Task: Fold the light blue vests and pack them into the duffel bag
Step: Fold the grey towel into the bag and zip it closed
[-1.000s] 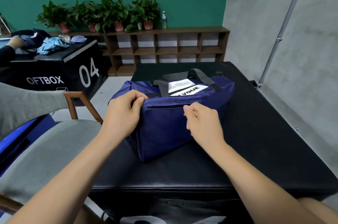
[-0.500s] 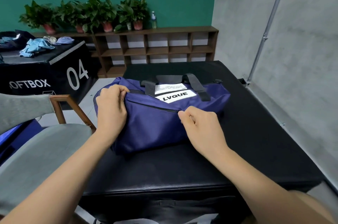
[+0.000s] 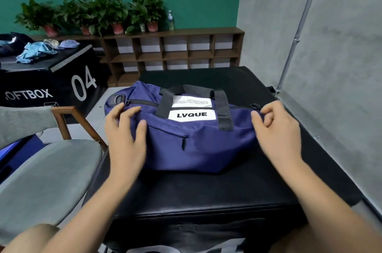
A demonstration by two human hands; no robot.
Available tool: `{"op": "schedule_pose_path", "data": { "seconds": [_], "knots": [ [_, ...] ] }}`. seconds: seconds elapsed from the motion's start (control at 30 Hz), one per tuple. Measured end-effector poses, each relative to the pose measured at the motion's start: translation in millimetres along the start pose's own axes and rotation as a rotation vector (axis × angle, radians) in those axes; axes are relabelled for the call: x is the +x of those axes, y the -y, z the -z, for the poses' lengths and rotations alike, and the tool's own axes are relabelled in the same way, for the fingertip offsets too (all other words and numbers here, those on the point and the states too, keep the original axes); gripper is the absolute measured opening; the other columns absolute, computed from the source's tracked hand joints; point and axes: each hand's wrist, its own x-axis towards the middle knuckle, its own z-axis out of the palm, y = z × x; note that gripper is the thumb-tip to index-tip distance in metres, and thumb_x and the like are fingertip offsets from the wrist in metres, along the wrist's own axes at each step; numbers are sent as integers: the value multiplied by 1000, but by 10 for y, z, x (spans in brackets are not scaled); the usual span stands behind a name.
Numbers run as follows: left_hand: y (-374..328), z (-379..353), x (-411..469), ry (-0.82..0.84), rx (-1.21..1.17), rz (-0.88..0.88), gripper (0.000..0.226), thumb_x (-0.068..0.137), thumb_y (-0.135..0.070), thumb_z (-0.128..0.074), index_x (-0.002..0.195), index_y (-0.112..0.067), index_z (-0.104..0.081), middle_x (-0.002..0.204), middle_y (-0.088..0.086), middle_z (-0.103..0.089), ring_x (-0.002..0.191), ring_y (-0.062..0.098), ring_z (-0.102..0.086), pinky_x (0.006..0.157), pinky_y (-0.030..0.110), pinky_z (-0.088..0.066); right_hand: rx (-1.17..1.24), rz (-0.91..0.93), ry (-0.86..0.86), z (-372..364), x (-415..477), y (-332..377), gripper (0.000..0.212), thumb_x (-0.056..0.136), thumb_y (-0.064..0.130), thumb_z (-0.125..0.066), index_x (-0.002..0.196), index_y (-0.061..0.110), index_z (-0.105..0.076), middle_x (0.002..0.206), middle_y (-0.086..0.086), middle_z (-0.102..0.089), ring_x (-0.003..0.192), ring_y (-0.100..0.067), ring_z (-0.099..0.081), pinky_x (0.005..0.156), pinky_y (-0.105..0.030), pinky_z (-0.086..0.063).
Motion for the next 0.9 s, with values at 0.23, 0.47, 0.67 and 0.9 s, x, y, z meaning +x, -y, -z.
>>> {"op": "schedule_pose_path", "data": {
  "seconds": [0.23, 0.47, 0.67, 0.9],
  "knots": [
    [-326, -188, -673, 180, -181, 139, 66, 104, -33, -64, 163, -39, -34, 173, -22, -2, 159, -7, -5, 121, 24, -15, 254, -389, 309, -79, 213, -332, 38, 90, 55, -73, 83, 19, -64, 66, 9, -61, 67, -18, -57, 67, -34, -45],
    [-498, -384, -897, 241, -228, 163, 68, 104, -38, -64, 163, -42, -31, 171, -30, 5, 159, -6, -2, 119, 27, -18, 463, -471, 382, -35, 159, -266, 26, 99, 21, -69, 77, 12, -60, 60, -6, -50, 46, -16, -39, 46, -27, -31],
    [-369, -518, -646, 311, -233, 150, 71, 102, -45, -63, 165, -34, -31, 173, -24, -4, 158, -8, -3, 120, 28, -18, 560, -515, 359, 70, -68, -186, 36, 98, 15, -68, 64, 15, -56, 61, -6, -51, 46, -16, -39, 45, -24, -31],
    [-123, -566, -24, 404, -98, 51, 63, 102, -27, -70, 159, -30, -43, 172, -9, -24, 155, -3, -22, 128, 37, -27, 674, -468, 458, 113, -528, 128, 37, 96, 15, -73, 64, 10, -57, 55, -8, -45, 47, -13, -31, 44, -22, -26]
  ]
}}
